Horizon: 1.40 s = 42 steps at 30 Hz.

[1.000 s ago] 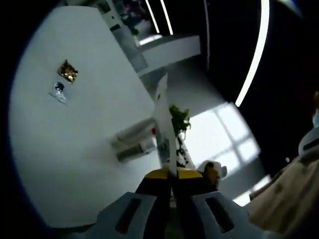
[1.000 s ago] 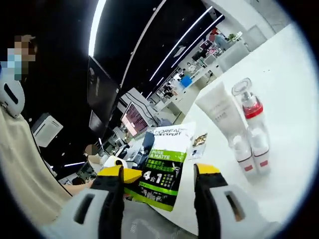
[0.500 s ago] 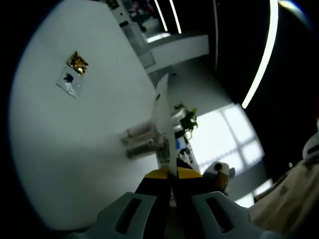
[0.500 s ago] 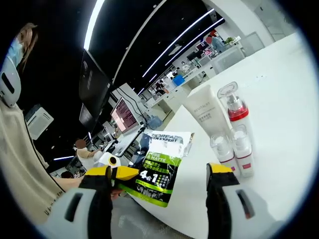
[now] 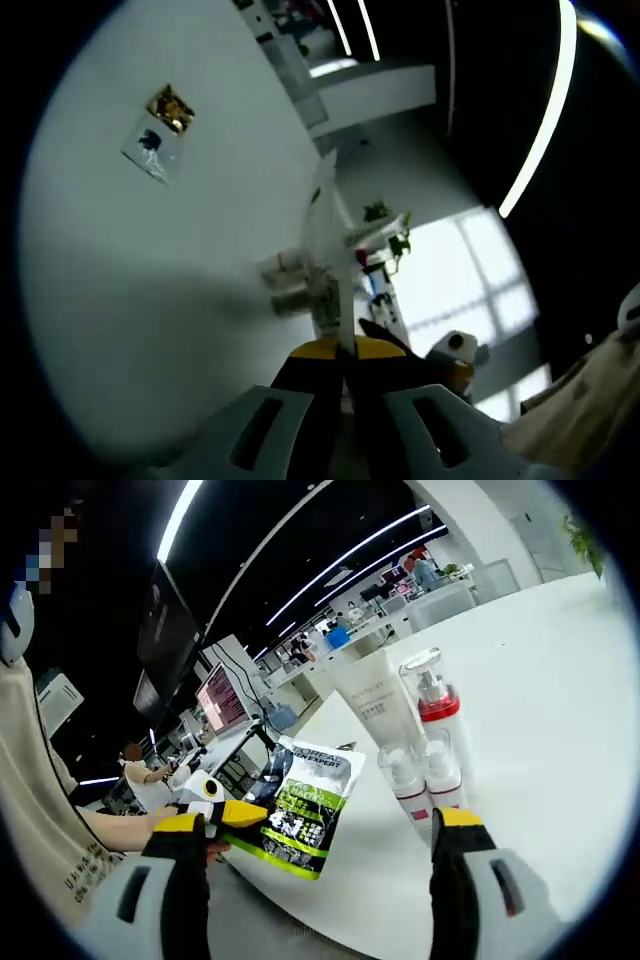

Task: Arrange the skincare products in the storage area until every visible bottle or jar stands upright without overlapping.

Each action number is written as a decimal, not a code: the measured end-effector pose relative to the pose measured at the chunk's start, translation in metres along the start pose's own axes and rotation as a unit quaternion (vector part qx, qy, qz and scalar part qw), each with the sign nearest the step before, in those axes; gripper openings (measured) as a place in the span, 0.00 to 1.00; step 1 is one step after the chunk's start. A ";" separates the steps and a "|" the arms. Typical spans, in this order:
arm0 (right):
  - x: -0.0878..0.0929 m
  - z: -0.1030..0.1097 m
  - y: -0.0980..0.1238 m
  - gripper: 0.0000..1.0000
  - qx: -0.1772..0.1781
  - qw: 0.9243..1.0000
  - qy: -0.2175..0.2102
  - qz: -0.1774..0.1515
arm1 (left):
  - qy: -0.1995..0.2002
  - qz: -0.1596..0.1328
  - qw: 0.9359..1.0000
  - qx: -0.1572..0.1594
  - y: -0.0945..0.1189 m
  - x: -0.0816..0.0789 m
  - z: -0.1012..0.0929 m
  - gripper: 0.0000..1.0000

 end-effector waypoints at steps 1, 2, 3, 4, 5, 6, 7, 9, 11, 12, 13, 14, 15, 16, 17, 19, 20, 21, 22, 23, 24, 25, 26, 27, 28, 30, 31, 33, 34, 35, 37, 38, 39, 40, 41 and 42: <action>-0.001 -0.001 0.000 0.95 0.004 1.000 0.002 -0.002 | 0.003 0.000 1.000 -0.001 -0.001 0.000 0.001 0.00; -0.001 -0.002 0.000 0.96 0.008 1.000 0.003 -0.004 | 0.004 0.000 1.000 -0.002 -0.002 -0.001 0.002 0.00; -0.002 -0.003 0.000 0.97 0.014 1.000 0.008 -0.008 | 0.006 0.000 1.000 -0.003 -0.003 -0.001 0.003 0.00; -0.002 -0.004 0.001 0.98 0.018 1.000 0.011 -0.009 | 0.006 0.001 1.000 -0.004 -0.003 -0.001 0.004 0.00; -0.002 -0.006 0.001 0.99 0.025 1.000 0.014 -0.009 | 0.007 0.001 1.000 -0.006 -0.004 -0.002 0.005 0.00; -0.002 -0.007 0.002 0.99 0.028 0.999 0.015 -0.008 | 0.007 0.002 1.000 -0.007 -0.005 -0.002 0.006 0.00; -0.001 -0.008 0.003 0.99 0.033 0.999 0.016 -0.008 | 0.008 0.003 1.000 -0.009 -0.005 -0.002 0.007 0.00; 0.000 -0.012 0.006 1.00 0.048 0.999 0.021 -0.013 | 0.006 0.006 1.000 -0.013 -0.006 -0.003 0.009 0.00; 0.001 -0.015 0.008 1.00 0.059 0.998 0.027 -0.013 | 0.004 0.007 1.000 -0.017 -0.006 -0.004 0.010 0.00; 0.002 -0.017 0.009 1.00 0.068 0.997 0.035 -0.011 | 0.003 0.008 1.000 -0.020 -0.007 -0.004 0.012 0.00; 0.003 -0.017 0.009 1.00 0.070 0.997 0.037 -0.010 | 0.003 0.009 1.000 -0.022 -0.007 -0.005 0.013 0.00; 0.003 -0.018 0.009 1.00 0.072 0.997 0.038 -0.010 | 0.003 0.010 1.000 -0.026 -0.007 -0.005 0.015 0.00; 0.003 -0.019 0.009 1.00 0.074 0.996 0.038 -0.009 | 0.002 0.011 0.999 -0.030 -0.007 -0.005 0.016 0.00; 0.003 -0.019 0.009 1.00 0.077 0.996 0.039 -0.011 | 0.001 0.013 0.999 -0.037 -0.007 -0.005 0.019 0.00; 0.003 -0.020 0.009 1.00 0.077 0.996 0.040 -0.012 | 0.001 0.014 0.999 -0.042 -0.008 -0.004 0.020 0.00; 0.004 -0.020 0.009 1.00 0.078 0.996 0.042 -0.010 | -0.002 0.018 0.999 -0.049 -0.008 -0.003 0.024 0.00; 0.004 -0.020 0.008 1.00 0.079 0.996 0.046 -0.008 | -0.002 0.021 0.998 -0.051 -0.009 -0.002 0.025 0.00; 0.005 -0.020 0.008 1.00 0.081 0.995 0.051 -0.007 | -0.002 0.025 0.998 -0.055 -0.009 -0.001 0.026 0.00; 0.005 -0.020 0.008 1.00 0.081 0.995 0.054 -0.006 | -0.003 0.027 0.998 -0.056 -0.010 0.000 0.028 0.00; 0.005 -0.019 0.007 1.00 0.080 0.995 0.055 -0.004 | -0.005 0.030 0.998 -0.058 -0.012 0.001 0.029 0.00; 0.006 -0.019 0.007 1.00 0.080 0.995 0.057 -0.003 | -0.006 0.031 0.998 -0.059 -0.013 0.002 0.030 0.00; 0.006 -0.019 0.007 1.00 0.080 0.995 0.061 -0.001 | -0.007 0.032 0.998 -0.062 -0.014 0.003 0.032 0.00; 0.006 -0.019 0.007 1.00 0.080 0.995 0.062 0.000 | -0.007 0.032 0.997 -0.064 -0.015 0.003 0.033 0.00; 0.006 -0.018 0.007 1.00 0.079 0.995 0.063 0.001 | -0.008 0.032 0.997 -0.066 -0.016 0.003 0.035 0.00; 0.007 -0.018 0.007 1.00 0.079 0.995 0.062 0.002 | -0.008 0.031 0.997 -0.071 -0.017 0.004 0.037 0.00; 0.007 -0.018 0.007 1.00 0.080 0.995 0.063 0.001 | -0.008 0.030 0.996 -0.080 -0.018 0.005 0.042 0.00; 0.006 -0.018 0.007 1.00 0.079 0.995 0.062 0.000 | -0.008 0.030 0.996 -0.084 -0.019 0.005 0.044 0.00; 0.007 -0.018 0.007 1.00 0.080 0.995 0.061 0.000 | -0.010 0.032 0.995 -0.091 -0.019 0.007 0.047 0.00; 0.007 -0.018 0.007 1.00 0.080 0.995 0.061 0.000 | -0.010 0.034 0.995 -0.094 -0.019 0.008 0.048 0.00; 0.006 -0.018 0.007 1.00 0.080 0.995 0.061 0.000 | -0.013 0.035 0.995 -0.096 -0.019 0.008 0.050 0.00; 0.006 -0.018 0.007 1.00 0.080 0.995 0.061 0.000 | -0.015 0.037 0.994 -0.102 -0.019 0.009 0.052 0.00; 0.007 -0.019 0.007 1.00 0.080 0.995 0.061 0.001 | -0.016 0.036 0.994 -0.106 -0.019 0.009 0.054 0.00; 0.007 -0.018 0.007 1.00 0.079 0.995 0.062 0.001 | -0.017 0.036 0.993 -0.109 -0.019 0.009 0.055 0.00; 0.007 -0.018 0.007 1.00 0.079 0.995 0.062 0.001 | -0.019 0.035 0.993 -0.112 -0.019 0.009 0.056 0.00; 0.007 -0.018 0.007 1.00 0.079 0.995 0.062 0.001 | -0.027 0.036 0.992 -0.117 -0.019 0.009 0.058 0.00; 0.007 -0.018 0.007 1.00 0.079 0.995 0.062 0.002 | -0.033 0.037 0.991 -0.120 -0.018 0.009 0.060 0.00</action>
Point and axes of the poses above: the point that each gripper's makers call its tool centre point, and the gripper's own axes: y roughly backward along the fingers, z roughly to its left, x roughly out of its underside, the point moved 7 cm from there along y, roughly backward along the fingers, and after that the axes turned 8 degrees about x, right-handed, at the moved point
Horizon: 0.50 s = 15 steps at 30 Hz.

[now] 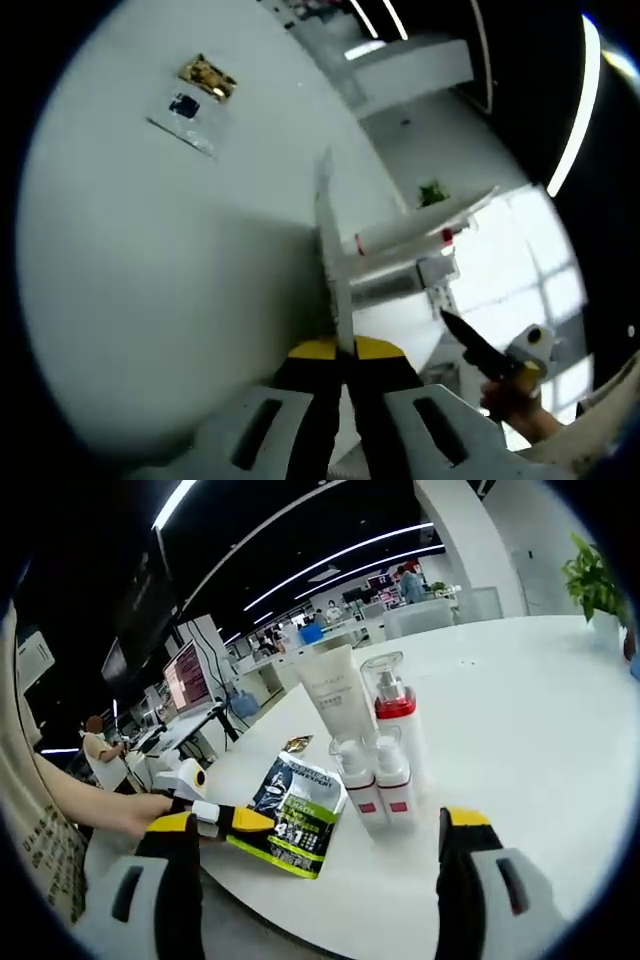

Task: Arrange the skincare products in the storage area until every visible bottle or jar stands upright without overlapping.

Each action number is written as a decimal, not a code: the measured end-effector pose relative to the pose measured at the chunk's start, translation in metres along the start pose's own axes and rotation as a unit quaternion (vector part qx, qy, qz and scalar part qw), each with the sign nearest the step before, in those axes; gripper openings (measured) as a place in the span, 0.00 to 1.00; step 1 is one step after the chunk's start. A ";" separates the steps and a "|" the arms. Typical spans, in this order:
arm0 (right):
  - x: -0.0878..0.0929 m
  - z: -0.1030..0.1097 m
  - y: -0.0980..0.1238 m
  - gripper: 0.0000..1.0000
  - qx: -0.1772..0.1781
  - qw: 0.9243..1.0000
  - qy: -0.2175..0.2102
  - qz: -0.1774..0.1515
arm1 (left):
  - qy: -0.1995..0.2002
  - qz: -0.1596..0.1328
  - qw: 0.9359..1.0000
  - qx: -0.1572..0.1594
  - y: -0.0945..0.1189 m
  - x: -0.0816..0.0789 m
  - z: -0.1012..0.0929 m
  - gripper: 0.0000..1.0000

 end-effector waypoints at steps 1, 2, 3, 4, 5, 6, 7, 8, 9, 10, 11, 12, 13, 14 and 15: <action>0.000 0.000 0.000 1.00 0.000 1.000 0.000 0.000 | -0.006 0.001 1.000 -0.007 0.000 0.000 0.002 0.00; 0.000 0.000 0.000 1.00 0.000 1.000 0.000 0.001 | -0.009 0.002 1.000 -0.011 0.000 0.001 0.003 0.00; 0.000 0.000 0.000 1.00 0.001 1.000 0.000 0.001 | -0.015 0.004 1.000 -0.018 0.000 0.001 0.005 0.00; 0.000 0.000 0.000 1.00 0.001 1.000 -0.001 0.001 | -0.017 0.006 1.000 -0.022 0.000 0.001 0.007 0.00; 0.000 0.000 0.000 1.00 0.002 1.000 -0.001 0.000 | -0.024 0.007 0.999 -0.026 0.001 0.001 0.008 0.01; 0.000 -0.001 0.000 1.00 0.002 1.000 -0.001 0.000 | -0.031 0.009 0.999 -0.029 0.001 0.002 0.009 0.01; 0.000 -0.001 0.000 1.00 0.003 1.000 -0.001 0.000 | -0.043 0.012 0.998 -0.036 0.002 0.002 0.010 0.02; 0.000 -0.001 0.000 1.00 0.003 1.000 -0.003 0.000 | -0.050 0.014 0.998 -0.041 0.002 0.002 0.011 0.02; 0.000 -0.002 0.000 1.00 0.004 1.000 -0.004 -0.001 | -0.055 0.017 0.997 -0.046 0.003 0.002 0.012 0.03; 0.000 -0.002 0.000 1.00 0.004 1.000 -0.004 -0.001 | -0.060 0.021 0.997 -0.054 0.003 0.001 0.015 0.03; 0.000 -0.001 0.000 1.00 0.004 1.000 -0.004 -0.001 | -0.074 0.025 0.995 -0.063 0.004 0.000 0.016 0.04; 0.000 -0.001 0.000 1.00 0.004 1.000 -0.004 -0.001 | -0.092 0.030 0.993 -0.066 0.004 -0.001 0.016 0.05; 0.000 -0.001 0.000 1.00 0.004 1.000 -0.003 0.000 | -0.111 0.034 0.991 -0.068 0.004 -0.001 0.015 0.06; 0.000 -0.001 0.000 1.00 0.004 1.000 -0.002 0.001 | -0.124 0.038 0.989 -0.073 0.004 -0.001 0.013 0.06; 0.000 -0.001 0.000 1.00 0.004 1.000 0.000 0.002 | -0.131 0.041 0.988 -0.076 0.004 -0.002 0.013 0.06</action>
Point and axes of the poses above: the point that each gripper's makers call its tool centre point, and the gripper's own axes: y roughly backward along the fingers, z roughly to its left, x roughly out of its underside, the point moved 7 cm from there along y, roughly backward along the fingers, and after that the axes turned 8 degrees about x, right-handed, at the moved point
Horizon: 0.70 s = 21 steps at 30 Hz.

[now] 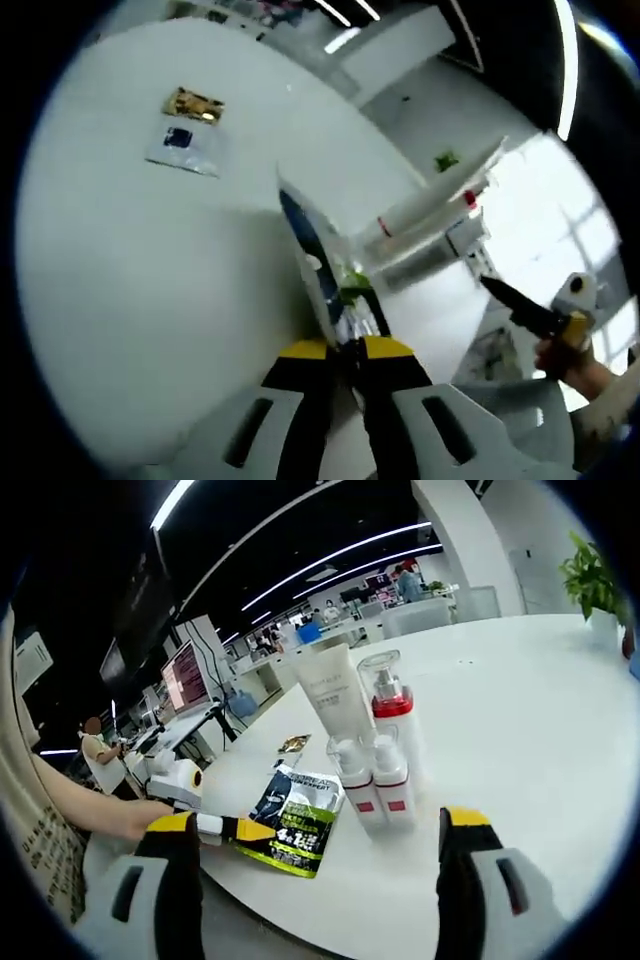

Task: Arrange the skincare products in the storage area until every visible bottle or jar stands upright without overlapping.

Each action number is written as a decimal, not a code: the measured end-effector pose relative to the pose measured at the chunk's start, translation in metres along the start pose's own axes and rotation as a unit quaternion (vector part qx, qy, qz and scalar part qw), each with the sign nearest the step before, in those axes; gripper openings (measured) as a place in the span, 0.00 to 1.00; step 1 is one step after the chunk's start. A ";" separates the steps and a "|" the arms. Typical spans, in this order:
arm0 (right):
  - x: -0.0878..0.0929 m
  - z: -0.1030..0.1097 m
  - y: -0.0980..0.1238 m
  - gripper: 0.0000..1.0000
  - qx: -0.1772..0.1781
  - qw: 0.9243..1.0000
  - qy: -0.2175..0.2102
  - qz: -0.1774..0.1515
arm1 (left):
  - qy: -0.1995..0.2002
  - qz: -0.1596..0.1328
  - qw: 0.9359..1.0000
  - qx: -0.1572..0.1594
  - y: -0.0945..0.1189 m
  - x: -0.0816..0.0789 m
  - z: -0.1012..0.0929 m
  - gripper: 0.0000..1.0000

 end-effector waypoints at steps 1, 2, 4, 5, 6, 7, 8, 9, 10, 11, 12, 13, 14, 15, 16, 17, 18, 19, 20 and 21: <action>0.000 0.000 0.000 1.00 0.000 1.000 0.000 0.001 | -0.007 0.003 1.000 -0.004 0.000 -0.001 -0.001 0.07; 0.000 0.000 0.000 1.00 0.000 1.000 0.002 0.001 | -0.016 0.004 1.000 -0.009 0.000 -0.001 0.000 0.07; 0.000 0.001 0.000 1.00 0.000 1.000 0.003 0.001 | -0.049 0.010 0.998 -0.024 -0.001 -0.004 0.000 0.10; 0.000 0.001 0.000 1.00 0.000 1.000 0.002 0.002 | -0.056 0.017 0.998 -0.029 -0.001 -0.003 0.002 0.10; 0.000 0.000 0.000 1.00 0.000 1.000 0.003 0.002 | -0.056 0.020 0.998 -0.032 -0.002 -0.003 0.002 0.11; 0.000 0.000 0.000 1.00 0.001 1.000 0.003 0.002 | -0.058 0.023 0.997 -0.035 -0.003 -0.003 0.003 0.12; 0.000 0.000 0.000 1.00 0.001 1.000 0.003 0.002 | -0.062 0.023 0.997 -0.035 -0.003 -0.004 0.002 0.12; 0.000 0.000 0.000 1.00 0.001 1.000 0.003 0.002 | -0.064 0.024 0.997 -0.037 -0.003 -0.004 0.003 0.12; 0.000 0.000 0.000 1.00 0.001 1.000 0.003 0.002 | -0.067 0.025 0.997 -0.040 -0.003 -0.004 0.003 0.12; 0.000 0.000 0.000 1.00 0.001 1.000 0.004 0.002 | -0.070 0.026 0.996 -0.042 -0.003 -0.004 0.003 0.12; 0.000 0.000 0.000 1.00 0.001 1.000 0.004 0.002 | -0.077 0.028 0.996 -0.046 -0.002 -0.004 0.002 0.12; 0.000 0.000 0.000 1.00 0.001 1.000 0.004 0.002 | -0.082 0.029 0.995 -0.048 -0.002 -0.004 0.001 0.13; 0.000 0.000 0.000 1.00 0.001 1.000 0.003 0.002 | -0.092 0.034 0.994 -0.053 -0.002 -0.004 0.001 0.13; 0.000 0.000 0.000 1.00 0.001 1.000 0.003 0.002 | -0.100 0.037 0.993 -0.057 -0.001 -0.004 0.001 0.14; 0.000 0.000 0.000 1.00 0.001 1.000 0.004 0.003 | -0.108 0.042 0.991 -0.060 0.000 -0.005 0.001 0.15; 0.001 0.000 0.000 1.00 0.001 1.000 0.004 0.003 | -0.115 0.046 0.990 -0.063 0.000 -0.004 0.000 0.16; 0.001 0.001 0.000 1.00 0.000 1.000 0.004 0.003 | -0.121 0.051 0.989 -0.066 0.001 -0.005 0.000 0.16; 0.001 0.001 0.000 1.00 0.000 1.000 0.004 0.004 | -0.132 0.057 0.987 -0.070 0.002 -0.004 -0.001 0.18; 0.001 0.001 0.000 1.00 0.000 1.000 0.005 0.004 | -0.141 0.061 0.985 -0.073 0.002 -0.004 -0.001 0.18; 0.001 0.001 0.000 1.00 -0.001 1.000 0.006 0.004 | -0.156 0.070 0.982 -0.080 0.004 -0.003 0.000 0.18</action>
Point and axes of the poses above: the point that each gripper's makers call its tool centre point, and the gripper's own axes: y roughly backward along the fingers, z roughly to its left, x roughly out of its underside, the point moved 7 cm from there along y, roughly backward along the fingers, and after that the axes turned 8 degrees about x, right-handed, at the moved point
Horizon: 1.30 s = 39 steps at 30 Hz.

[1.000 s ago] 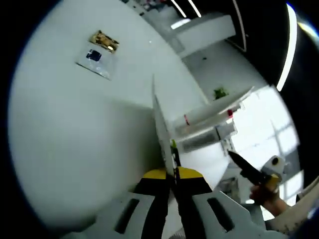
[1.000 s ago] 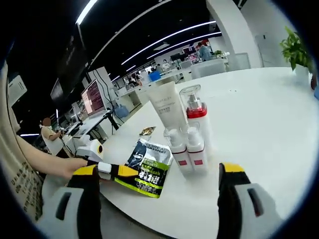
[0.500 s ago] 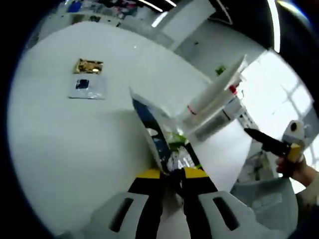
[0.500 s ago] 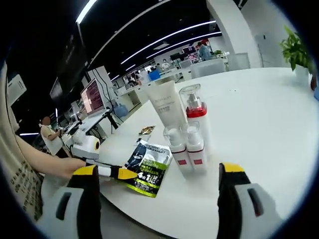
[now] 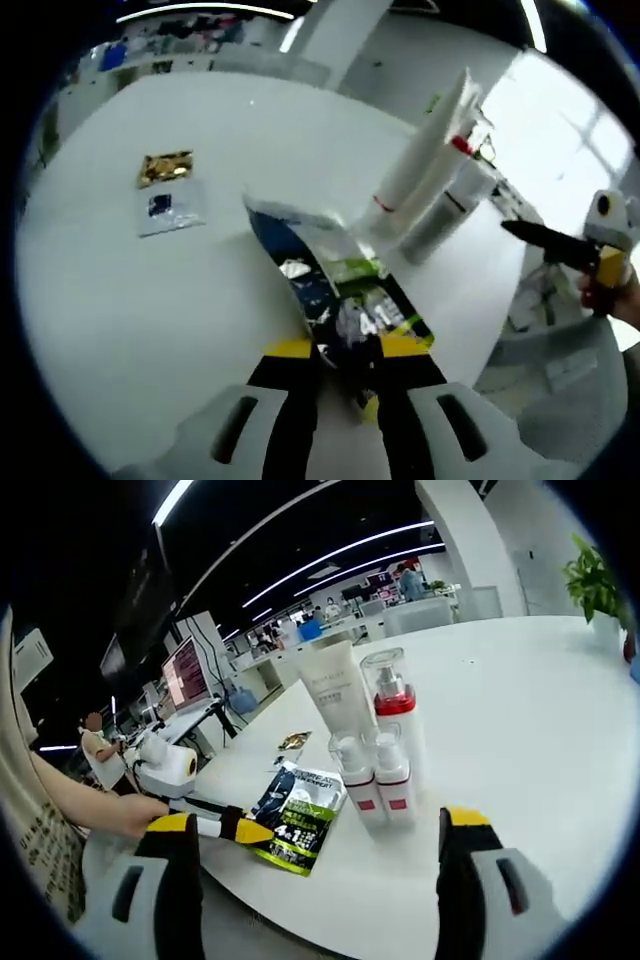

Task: Arrange the skincare products in the storage area until every visible bottle or jar stands upright without overlapping.

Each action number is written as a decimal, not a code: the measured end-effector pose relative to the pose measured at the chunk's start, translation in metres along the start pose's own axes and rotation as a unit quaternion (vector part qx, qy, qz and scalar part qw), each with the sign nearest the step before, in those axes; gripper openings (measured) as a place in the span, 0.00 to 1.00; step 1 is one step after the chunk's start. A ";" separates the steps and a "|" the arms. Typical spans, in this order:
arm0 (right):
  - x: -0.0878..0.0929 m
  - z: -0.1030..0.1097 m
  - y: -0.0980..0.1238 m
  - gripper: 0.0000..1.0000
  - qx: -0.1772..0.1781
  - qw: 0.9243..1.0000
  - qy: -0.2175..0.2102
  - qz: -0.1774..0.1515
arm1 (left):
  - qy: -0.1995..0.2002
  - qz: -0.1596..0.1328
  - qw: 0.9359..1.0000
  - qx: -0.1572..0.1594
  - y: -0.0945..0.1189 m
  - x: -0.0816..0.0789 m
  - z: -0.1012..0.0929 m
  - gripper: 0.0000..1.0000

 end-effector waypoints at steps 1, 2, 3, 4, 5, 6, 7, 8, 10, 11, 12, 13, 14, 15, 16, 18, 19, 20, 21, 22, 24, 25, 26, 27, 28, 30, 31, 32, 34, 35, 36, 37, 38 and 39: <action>0.000 0.000 0.000 1.00 -0.001 1.000 0.000 0.001 | -0.009 0.004 1.000 -0.003 0.001 0.000 0.000 0.19; 0.000 0.000 0.000 1.00 -0.001 1.000 0.000 0.001 | -0.019 0.009 1.000 -0.007 0.002 0.000 -0.001 0.20; 0.000 0.000 0.000 1.00 0.000 1.000 0.001 0.002 | -0.027 0.013 0.999 -0.011 0.003 0.000 -0.001 0.20; 0.000 0.000 0.000 1.00 -0.001 1.000 0.001 0.002 | -0.040 0.019 0.999 -0.017 0.004 0.000 0.000 0.22; 0.000 0.000 0.000 1.00 -0.001 1.000 0.001 0.002 | -0.054 0.026 0.998 -0.020 0.005 -0.001 0.001 0.23; 0.000 0.000 0.000 1.00 -0.002 1.000 0.001 0.002 | -0.063 0.030 0.997 -0.025 0.006 -0.001 0.002 0.26; 0.001 0.000 0.000 1.00 -0.002 1.000 0.001 0.002 | -0.080 0.032 0.996 -0.031 0.007 -0.003 0.003 0.29; 0.001 0.000 0.000 1.00 -0.002 1.000 0.001 0.002 | -0.095 0.031 0.994 -0.034 0.008 -0.006 0.003 0.31; 0.001 0.000 0.000 1.00 -0.002 1.000 0.001 0.003 | -0.107 0.034 0.993 -0.035 0.008 -0.008 0.002 0.34; 0.001 0.000 0.000 1.00 -0.002 1.000 0.001 0.003 | -0.119 0.036 0.992 -0.032 0.007 -0.010 0.003 0.34; 0.001 0.000 0.000 1.00 -0.002 1.000 0.001 0.003 | -0.129 0.036 0.990 -0.032 0.007 -0.012 0.003 0.35; 0.001 0.000 0.000 1.00 -0.001 1.000 0.001 0.003 | -0.139 0.038 0.989 -0.031 0.006 -0.014 0.003 0.37; 0.001 0.000 0.000 1.00 -0.001 1.000 0.001 0.003 | -0.151 0.039 0.987 -0.029 0.005 -0.016 0.001 0.38; 0.001 0.000 0.000 1.00 -0.001 1.000 0.001 0.003 | -0.164 0.040 0.985 -0.027 0.004 -0.019 0.000 0.39; 0.001 0.000 0.000 1.00 -0.001 1.000 0.001 0.003 | -0.172 0.041 0.984 -0.024 0.003 -0.020 -0.001 0.41; 0.001 -0.001 0.000 1.00 -0.001 1.000 0.000 0.003 | -0.191 0.048 0.980 -0.016 -0.002 -0.023 -0.003 0.43; 0.001 -0.001 0.000 1.00 0.000 1.000 -0.001 0.004 | -0.202 0.051 0.978 -0.013 -0.005 -0.024 -0.004 0.45; 0.001 -0.001 -0.001 1.00 0.000 1.000 -0.001 0.004 | -0.206 0.053 0.977 -0.012 -0.007 -0.024 -0.005 0.46; 0.001 -0.001 -0.001 1.00 0.000 1.000 -0.001 0.004 | -0.210 0.056 0.976 -0.010 -0.008 -0.024 -0.005 0.47; 0.001 -0.001 -0.001 1.00 0.001 1.000 -0.002 0.004 | -0.216 0.058 0.975 -0.008 -0.011 -0.025 -0.005 0.49; 0.001 -0.001 -0.001 1.00 0.002 1.000 -0.002 0.004 | -0.219 0.064 0.974 -0.006 -0.015 -0.025 -0.005 0.51; 0.001 -0.001 -0.001 1.00 0.002 1.000 -0.003 0.004 | -0.221 0.066 0.973 -0.007 -0.017 -0.025 -0.004 0.52; 0.001 -0.002 -0.001 1.00 0.002 1.000 -0.004 0.004 | -0.221 0.069 0.973 -0.007 -0.018 -0.024 -0.004 0.53; 0.001 -0.002 -0.001 1.00 0.002 1.000 -0.005 0.005 | -0.222 0.075 0.972 -0.008 -0.020 -0.023 -0.003 0.55; 0.002 -0.002 -0.001 1.00 0.003 1.000 -0.005 0.005 | -0.222 0.078 0.972 -0.009 -0.021 -0.022 -0.002 0.57; 0.001 -0.002 -0.001 1.00 0.003 1.000 -0.007 0.005 | -0.222 0.083 0.971 -0.009 -0.023 -0.020 -0.002 0.60; 0.001 -0.002 -0.001 1.00 0.003 1.000 -0.007 0.005 | -0.222 0.084 0.971 -0.008 -0.023 -0.020 -0.002 0.61; 0.002 -0.002 -0.002 1.00 0.004 1.000 -0.008 0.007 | -0.222 0.081 0.972 -0.009 -0.023 -0.020 -0.002 0.61; 0.002 -0.002 -0.002 1.00 0.004 1.000 -0.008 0.006 | -0.226 0.081 0.971 -0.010 -0.026 -0.019 -0.003 0.65; 0.002 -0.002 -0.002 1.00 0.005 1.000 -0.010 0.006 | -0.235 0.081 0.969 -0.013 -0.028 -0.019 -0.003 0.66; 0.002 -0.003 -0.002 1.00 0.005 1.000 -0.010 0.007 | -0.239 0.081 0.967 -0.014 -0.029 -0.019 -0.003 0.67; 0.002 -0.003 -0.002 1.00 0.005 1.000 -0.010 0.007 | -0.236 0.079 0.968 -0.014 -0.029 -0.019 -0.004 0.68; 0.002 -0.003 -0.002 1.00 0.005 1.000 -0.010 0.007 | -0.235 0.078 0.969 -0.015 -0.030 -0.020 -0.004 0.68; 0.002 -0.003 -0.002 1.00 0.005 1.000 -0.011 0.008 | -0.234 0.078 0.969 -0.019 -0.031 -0.020 -0.005 0.69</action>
Point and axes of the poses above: the point that each gripper's makers call its tool centre point, and the gripper's own axes: y roughly backward along the fingers, z roughly to its left, x roughly out of its underside, the point moved 7 cm from there along y, roughly backward along the fingers, and after that the axes turned 8 degrees about x, right-handed, at the moved point
